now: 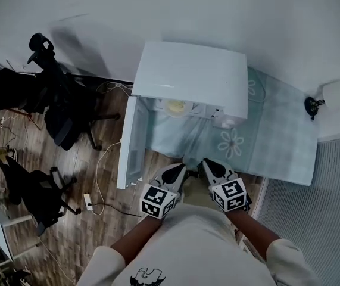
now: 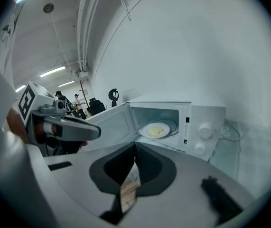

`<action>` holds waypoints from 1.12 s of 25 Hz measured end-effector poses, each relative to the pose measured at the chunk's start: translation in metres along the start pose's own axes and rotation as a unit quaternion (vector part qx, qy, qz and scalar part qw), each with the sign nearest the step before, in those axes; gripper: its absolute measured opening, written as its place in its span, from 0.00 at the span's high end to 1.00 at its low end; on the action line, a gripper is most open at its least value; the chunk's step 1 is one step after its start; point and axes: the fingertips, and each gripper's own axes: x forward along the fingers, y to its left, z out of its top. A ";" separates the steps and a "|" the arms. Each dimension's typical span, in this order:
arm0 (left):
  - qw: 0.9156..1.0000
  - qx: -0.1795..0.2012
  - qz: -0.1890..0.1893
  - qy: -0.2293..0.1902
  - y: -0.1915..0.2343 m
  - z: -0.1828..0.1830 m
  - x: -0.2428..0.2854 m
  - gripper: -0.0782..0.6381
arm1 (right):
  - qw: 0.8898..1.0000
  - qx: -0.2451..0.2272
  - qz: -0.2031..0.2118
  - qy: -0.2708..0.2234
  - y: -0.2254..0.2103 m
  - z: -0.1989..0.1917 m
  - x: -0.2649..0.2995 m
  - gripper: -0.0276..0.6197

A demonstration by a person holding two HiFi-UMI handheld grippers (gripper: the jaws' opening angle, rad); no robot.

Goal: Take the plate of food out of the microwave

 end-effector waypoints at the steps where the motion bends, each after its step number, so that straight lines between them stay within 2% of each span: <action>1: 1.000 -0.006 0.009 -0.003 0.007 0.007 0.008 0.88 | 1.000 -0.006 0.002 0.002 -0.014 0.006 0.004 0.94; 5: 0.999 -0.013 0.030 0.006 0.035 0.020 0.020 0.88 | 1.000 0.002 0.006 -0.003 -0.034 0.021 0.020 0.94; 12: 0.999 -0.023 0.017 0.027 0.064 0.028 0.042 0.88 | 0.999 0.035 0.009 -0.001 -0.017 0.028 0.049 0.94; 16: 0.999 -0.022 0.021 0.039 0.086 0.023 0.060 0.88 | 1.000 0.029 0.005 0.010 -0.020 0.030 0.072 0.94; 24: 0.996 -0.020 0.050 0.077 0.143 -0.007 0.108 0.88 | 0.998 0.012 -0.005 0.058 -0.048 0.006 0.145 0.94; 28: 0.991 -0.030 0.083 0.098 0.178 -0.019 0.128 0.88 | 0.995 0.030 -0.018 0.091 -0.068 -0.015 0.179 0.94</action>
